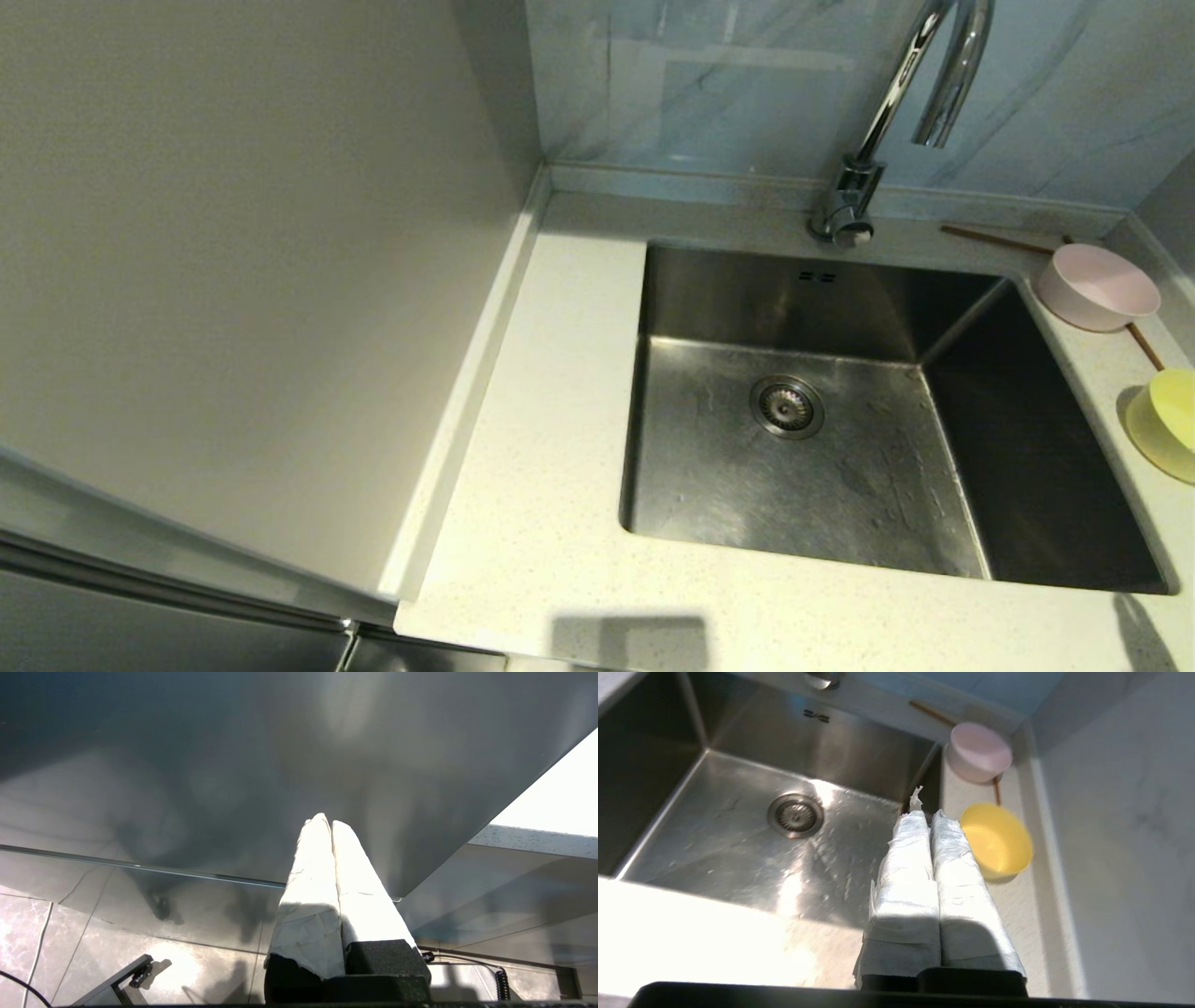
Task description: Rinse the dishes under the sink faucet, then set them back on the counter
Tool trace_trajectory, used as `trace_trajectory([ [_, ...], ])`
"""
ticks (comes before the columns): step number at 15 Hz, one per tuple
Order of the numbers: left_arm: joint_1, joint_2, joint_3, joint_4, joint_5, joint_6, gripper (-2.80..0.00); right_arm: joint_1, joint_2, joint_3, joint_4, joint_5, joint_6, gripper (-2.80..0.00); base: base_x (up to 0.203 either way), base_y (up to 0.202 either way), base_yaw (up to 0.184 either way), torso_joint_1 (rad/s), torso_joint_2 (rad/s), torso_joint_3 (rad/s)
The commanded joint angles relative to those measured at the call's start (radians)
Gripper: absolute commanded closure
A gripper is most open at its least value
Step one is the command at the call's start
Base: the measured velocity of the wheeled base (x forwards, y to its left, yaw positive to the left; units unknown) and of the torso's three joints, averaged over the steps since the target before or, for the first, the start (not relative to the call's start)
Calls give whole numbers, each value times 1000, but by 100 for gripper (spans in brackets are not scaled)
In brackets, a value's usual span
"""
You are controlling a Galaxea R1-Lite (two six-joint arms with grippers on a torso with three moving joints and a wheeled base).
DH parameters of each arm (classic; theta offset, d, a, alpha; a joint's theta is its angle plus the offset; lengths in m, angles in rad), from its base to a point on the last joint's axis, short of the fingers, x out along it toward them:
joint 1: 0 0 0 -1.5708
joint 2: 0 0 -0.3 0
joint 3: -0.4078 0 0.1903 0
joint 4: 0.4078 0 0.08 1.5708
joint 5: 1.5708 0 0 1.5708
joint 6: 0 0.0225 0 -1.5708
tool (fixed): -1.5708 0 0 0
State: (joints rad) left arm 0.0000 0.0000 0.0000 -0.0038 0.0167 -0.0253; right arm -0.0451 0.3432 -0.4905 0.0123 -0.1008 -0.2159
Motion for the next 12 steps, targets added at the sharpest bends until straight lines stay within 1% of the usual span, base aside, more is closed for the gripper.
trace_trajectory([
  [1,0,-3,0,-1,0,-1,0,2,-79,64,0,2,13,0,0,0,0,0,0,0],
  [4,0,-3,0,-1,0,-1,0,22,-132,112,-5,7,18,0,0,0,0,0,0,0],
  [9,0,-3,0,-1,0,-1,0,40,-218,148,-20,33,39,0,0,0,0,0,0,0],
  [10,0,-3,0,-1,0,-1,0,40,-235,173,-44,35,41,0,0,0,0,0,0,0],
  [12,0,-3,0,-1,0,-1,0,40,-258,248,-154,38,50,0,0,0,0,0,0,0],
])
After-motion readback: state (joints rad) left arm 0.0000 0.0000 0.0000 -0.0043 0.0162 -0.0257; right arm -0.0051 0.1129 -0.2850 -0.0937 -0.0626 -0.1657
